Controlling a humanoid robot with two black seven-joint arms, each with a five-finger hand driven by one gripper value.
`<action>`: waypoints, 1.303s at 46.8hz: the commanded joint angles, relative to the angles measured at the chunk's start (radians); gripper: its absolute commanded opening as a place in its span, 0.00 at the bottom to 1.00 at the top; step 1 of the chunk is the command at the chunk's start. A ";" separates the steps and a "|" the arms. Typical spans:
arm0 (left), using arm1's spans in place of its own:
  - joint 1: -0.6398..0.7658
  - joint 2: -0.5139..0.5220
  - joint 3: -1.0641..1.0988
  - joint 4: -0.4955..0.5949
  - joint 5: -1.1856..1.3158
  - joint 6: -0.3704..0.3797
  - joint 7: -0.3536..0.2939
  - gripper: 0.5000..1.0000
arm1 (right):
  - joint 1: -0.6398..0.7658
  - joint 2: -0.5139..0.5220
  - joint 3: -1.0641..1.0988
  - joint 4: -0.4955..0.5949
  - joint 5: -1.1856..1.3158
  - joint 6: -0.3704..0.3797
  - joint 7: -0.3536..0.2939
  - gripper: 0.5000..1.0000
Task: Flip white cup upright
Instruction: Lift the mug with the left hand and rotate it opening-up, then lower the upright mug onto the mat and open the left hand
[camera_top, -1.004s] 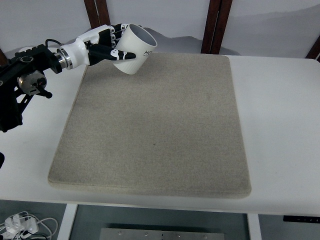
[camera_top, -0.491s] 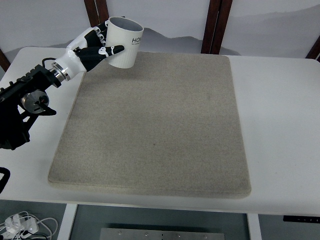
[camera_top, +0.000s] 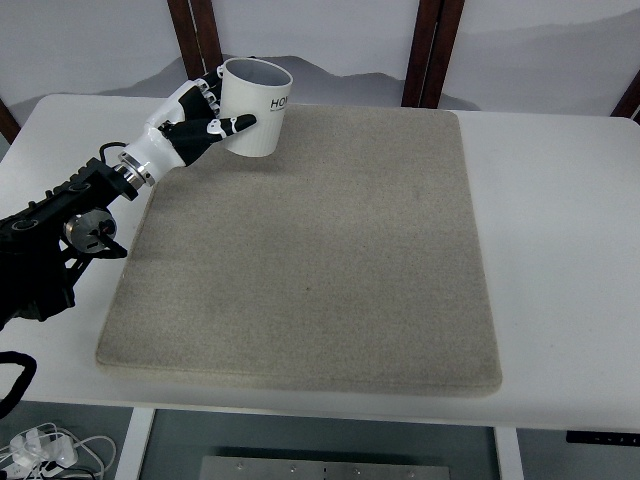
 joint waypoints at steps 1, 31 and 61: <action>0.000 -0.001 0.009 0.000 0.067 0.000 -0.065 0.00 | 0.000 0.000 0.000 -0.001 0.000 0.000 0.000 0.90; 0.028 -0.033 0.006 0.067 0.143 0.000 -0.065 0.00 | 0.000 0.000 0.000 -0.001 0.000 0.000 0.000 0.90; 0.045 -0.078 0.010 0.113 0.156 0.000 -0.065 0.27 | 0.000 0.000 0.000 0.000 0.000 0.000 0.000 0.90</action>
